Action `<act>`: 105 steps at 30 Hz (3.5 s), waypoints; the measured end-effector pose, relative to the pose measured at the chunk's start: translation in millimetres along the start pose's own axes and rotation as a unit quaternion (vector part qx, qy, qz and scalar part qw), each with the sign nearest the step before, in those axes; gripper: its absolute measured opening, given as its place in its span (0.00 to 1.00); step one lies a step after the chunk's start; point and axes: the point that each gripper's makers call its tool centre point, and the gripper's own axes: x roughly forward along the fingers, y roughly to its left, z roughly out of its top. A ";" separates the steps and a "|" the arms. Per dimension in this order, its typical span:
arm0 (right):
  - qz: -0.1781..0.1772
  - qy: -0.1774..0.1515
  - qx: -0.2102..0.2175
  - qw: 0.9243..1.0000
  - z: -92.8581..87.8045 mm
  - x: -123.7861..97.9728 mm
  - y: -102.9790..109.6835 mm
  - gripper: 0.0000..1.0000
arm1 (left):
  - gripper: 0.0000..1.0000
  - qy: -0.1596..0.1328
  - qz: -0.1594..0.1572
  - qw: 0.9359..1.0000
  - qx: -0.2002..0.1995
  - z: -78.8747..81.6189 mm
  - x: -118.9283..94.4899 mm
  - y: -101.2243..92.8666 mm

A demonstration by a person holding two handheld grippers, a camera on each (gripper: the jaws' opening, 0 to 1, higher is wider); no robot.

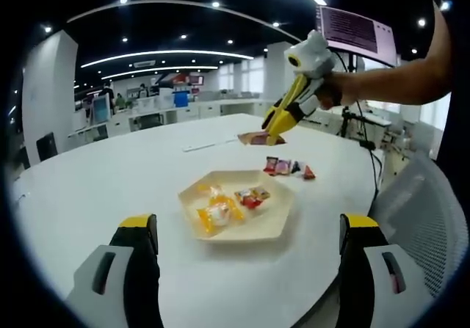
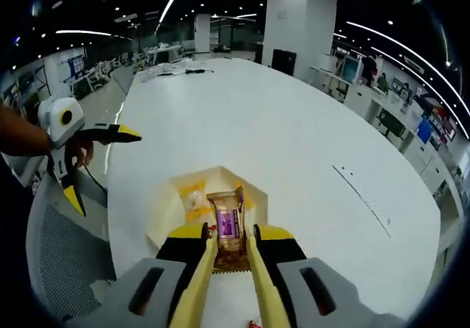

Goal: Place the target food into the container with the food tongs after gripping and lifting it, then release it inside without dropping or visibly crushing the food.

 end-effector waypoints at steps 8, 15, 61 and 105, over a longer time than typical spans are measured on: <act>0.012 -0.003 -0.010 1.000 13.4 10.2 9.8 0.24 | 0.99 -0.001 0.004 1.000 0.000 0.5 -0.4 1.2; 0.018 -0.007 -0.021 1.000 25.9 20.2 16.9 0.24 | 0.99 -0.001 0.003 1.000 0.000 0.8 -0.3 0.9; -0.005 -0.007 -0.008 1.000 1.3 -11.6 -18.0 0.28 | 0.99 0.000 -0.001 1.000 -0.001 0.2 0.2 -1.0; -0.088 0.021 0.074 0.993 -111.0 -88.2 -89.5 0.28 | 0.99 0.008 -0.005 1.000 0.000 -3.2 1.8 -1.4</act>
